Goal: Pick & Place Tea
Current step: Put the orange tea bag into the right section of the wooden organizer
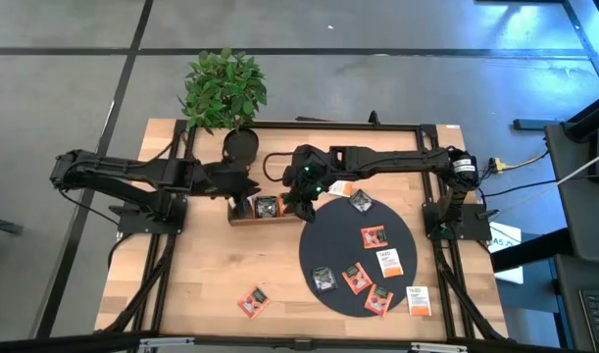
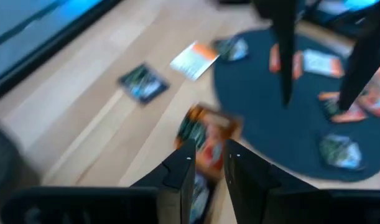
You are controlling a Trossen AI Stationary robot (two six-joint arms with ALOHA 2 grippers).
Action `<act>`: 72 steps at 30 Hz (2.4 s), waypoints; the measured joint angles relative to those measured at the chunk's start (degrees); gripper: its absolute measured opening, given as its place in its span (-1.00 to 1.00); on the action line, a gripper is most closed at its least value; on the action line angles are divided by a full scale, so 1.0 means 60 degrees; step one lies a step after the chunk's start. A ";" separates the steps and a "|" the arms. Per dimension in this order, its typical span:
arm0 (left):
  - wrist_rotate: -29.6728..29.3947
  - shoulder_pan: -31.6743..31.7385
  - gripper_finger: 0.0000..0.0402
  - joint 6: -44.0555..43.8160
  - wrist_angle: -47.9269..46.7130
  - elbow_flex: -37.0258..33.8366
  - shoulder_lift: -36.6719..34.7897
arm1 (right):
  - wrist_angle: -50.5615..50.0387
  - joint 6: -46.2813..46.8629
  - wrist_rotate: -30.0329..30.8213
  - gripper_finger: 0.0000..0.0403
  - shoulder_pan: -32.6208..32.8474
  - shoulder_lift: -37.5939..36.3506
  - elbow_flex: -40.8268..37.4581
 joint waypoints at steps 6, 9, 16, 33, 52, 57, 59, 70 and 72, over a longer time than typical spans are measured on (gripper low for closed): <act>0.0137 0.0000 -0.60 0.0569 0.1213 0.0000 0.0004 | 0.1206 -0.0014 -0.0011 -0.18 0.0204 0.0015 0.0000; 0.0139 0.0000 -0.61 0.1108 0.1579 0.0000 0.0004 | 0.1498 0.0225 -0.0028 -0.18 0.0238 0.0034 0.0000; -0.0293 0.0047 -0.60 0.2356 0.2494 0.0000 0.0007 | 0.1472 0.0491 -0.0025 -0.18 0.0357 0.0047 0.0000; -0.0297 -0.0057 -0.60 0.2323 0.2800 0.0000 0.0007 | 0.1336 0.1486 -0.0025 -0.18 0.0484 0.0055 0.0000; -0.1457 -0.3639 -0.59 0.0631 0.2720 -0.0004 0.0540 | 0.1378 0.0214 0.0008 -0.18 0.1261 0.0058 0.0000; -0.1341 -0.4960 -0.61 -0.1171 0.2706 -0.0004 0.1534 | 0.1561 0.0185 0.0757 -0.18 0.1509 0.0058 0.0000; -0.1337 -0.5459 -0.61 -0.2057 0.2691 -0.0004 0.2006 | 0.1618 0.0178 0.0802 -0.18 0.1571 0.0058 0.0000; -0.1359 -0.7256 -0.60 -0.5810 0.2562 0.0323 0.4292 | 0.1614 0.0738 0.0715 -0.18 0.1864 0.0062 0.0000; -0.1302 -0.7397 -0.60 -0.5997 0.2531 0.0508 0.4583 | 0.1674 0.0970 0.0710 -0.18 0.1931 0.0138 0.0000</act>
